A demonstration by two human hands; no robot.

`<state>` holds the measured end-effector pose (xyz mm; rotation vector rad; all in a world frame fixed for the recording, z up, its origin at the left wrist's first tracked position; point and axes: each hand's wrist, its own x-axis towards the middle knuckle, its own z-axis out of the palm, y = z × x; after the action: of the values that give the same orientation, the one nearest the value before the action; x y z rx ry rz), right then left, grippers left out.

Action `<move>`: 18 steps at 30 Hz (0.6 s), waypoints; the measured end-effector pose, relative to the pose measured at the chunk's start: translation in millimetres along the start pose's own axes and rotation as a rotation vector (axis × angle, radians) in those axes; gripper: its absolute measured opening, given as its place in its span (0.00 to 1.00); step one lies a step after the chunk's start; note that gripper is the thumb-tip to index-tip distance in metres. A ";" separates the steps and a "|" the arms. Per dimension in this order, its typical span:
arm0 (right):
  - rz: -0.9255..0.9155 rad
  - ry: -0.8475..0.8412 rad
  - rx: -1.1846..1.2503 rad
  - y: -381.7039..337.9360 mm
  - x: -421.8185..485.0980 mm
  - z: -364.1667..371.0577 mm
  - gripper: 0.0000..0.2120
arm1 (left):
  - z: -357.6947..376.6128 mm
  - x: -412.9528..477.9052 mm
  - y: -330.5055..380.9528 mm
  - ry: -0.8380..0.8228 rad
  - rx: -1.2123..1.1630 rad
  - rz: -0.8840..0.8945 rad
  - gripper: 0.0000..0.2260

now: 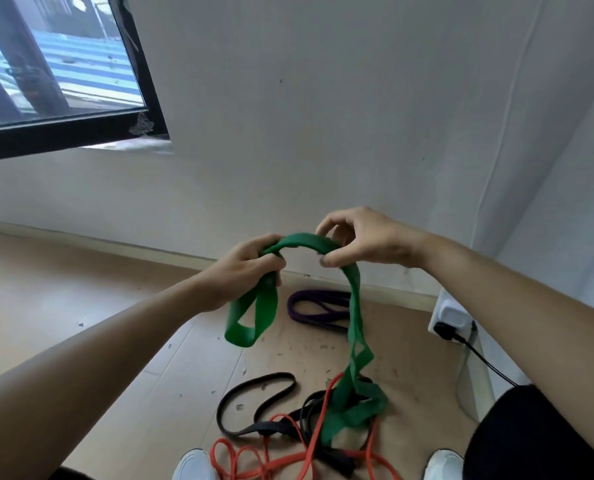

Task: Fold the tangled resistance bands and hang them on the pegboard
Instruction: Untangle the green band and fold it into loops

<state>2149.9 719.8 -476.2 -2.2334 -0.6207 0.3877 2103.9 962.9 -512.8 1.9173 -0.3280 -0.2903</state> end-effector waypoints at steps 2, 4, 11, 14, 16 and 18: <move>-0.002 -0.058 -0.046 -4.9 -0.7 8.3 0.17 | 5.6 1.5 6.1 -0.042 0.100 0.008 0.12; -0.007 -0.062 0.018 -6.2 1.6 20.1 0.17 | 11.0 3.2 8.5 -0.039 0.139 -0.016 0.11; -0.055 0.033 0.279 6.1 6.0 29.9 0.14 | 10.1 5.3 2.1 -0.019 0.214 -0.003 0.14; -0.084 0.060 0.441 11.4 5.3 18.0 0.14 | -3.5 0.7 -13.0 -0.125 0.207 -0.098 0.11; -0.064 0.133 0.522 16.7 5.9 10.3 0.17 | -11.6 -1.7 -23.1 -0.126 0.174 -0.153 0.11; -0.028 0.218 0.566 22.0 6.3 5.1 0.18 | -16.7 -2.9 -27.2 -0.136 0.129 -0.144 0.13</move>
<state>2159.7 713.5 -496.5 -1.6925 -0.3670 0.2595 2109.5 987.9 -532.1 2.0567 -0.3055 -0.5073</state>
